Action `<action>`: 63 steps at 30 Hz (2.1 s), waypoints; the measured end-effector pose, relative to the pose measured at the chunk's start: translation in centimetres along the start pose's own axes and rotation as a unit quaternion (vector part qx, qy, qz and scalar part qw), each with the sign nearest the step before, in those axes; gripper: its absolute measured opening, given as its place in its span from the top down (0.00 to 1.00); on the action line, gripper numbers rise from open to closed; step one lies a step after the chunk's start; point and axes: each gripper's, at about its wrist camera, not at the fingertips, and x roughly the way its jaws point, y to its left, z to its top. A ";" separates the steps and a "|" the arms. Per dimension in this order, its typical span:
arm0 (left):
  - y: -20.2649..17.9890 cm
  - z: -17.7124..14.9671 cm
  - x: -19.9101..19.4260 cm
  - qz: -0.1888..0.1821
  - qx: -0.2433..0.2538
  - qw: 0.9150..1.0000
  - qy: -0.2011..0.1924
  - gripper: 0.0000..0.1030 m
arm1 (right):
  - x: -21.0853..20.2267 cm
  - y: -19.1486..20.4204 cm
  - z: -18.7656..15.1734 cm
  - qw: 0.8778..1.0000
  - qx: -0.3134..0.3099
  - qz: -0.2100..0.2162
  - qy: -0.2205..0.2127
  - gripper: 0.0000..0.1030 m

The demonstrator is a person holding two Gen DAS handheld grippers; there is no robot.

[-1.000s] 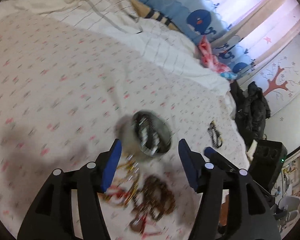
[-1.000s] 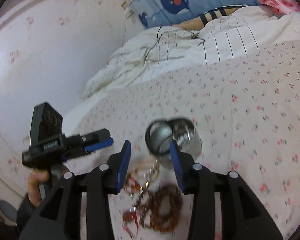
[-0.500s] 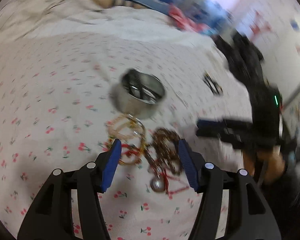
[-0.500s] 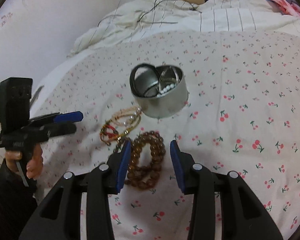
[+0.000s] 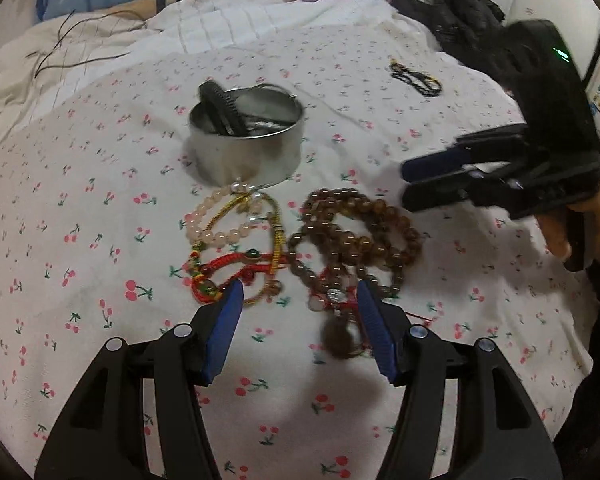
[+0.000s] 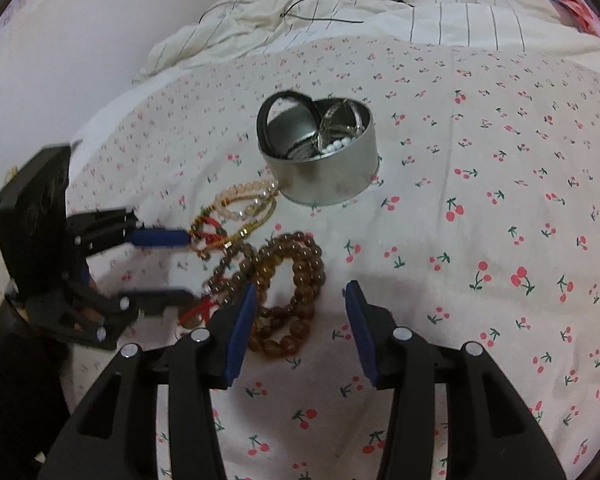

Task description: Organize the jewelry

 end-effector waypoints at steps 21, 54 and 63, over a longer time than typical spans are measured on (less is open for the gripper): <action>1.0 0.5 -0.9 0.009 -0.017 1.000 0.009 0.92 | 1.1 0.7 -0.4 0.999 -0.027 -0.019 0.015 0.56; 3.1 -0.9 -2.0 0.007 -0.015 0.999 0.027 0.90 | 6.6 3.7 3.7 1.000 -0.027 0.013 0.004 0.49; 8.0 1.4 -2.5 0.041 -0.162 0.985 -0.046 0.67 | 8.8 6.3 3.1 0.994 -0.105 -0.007 0.005 0.81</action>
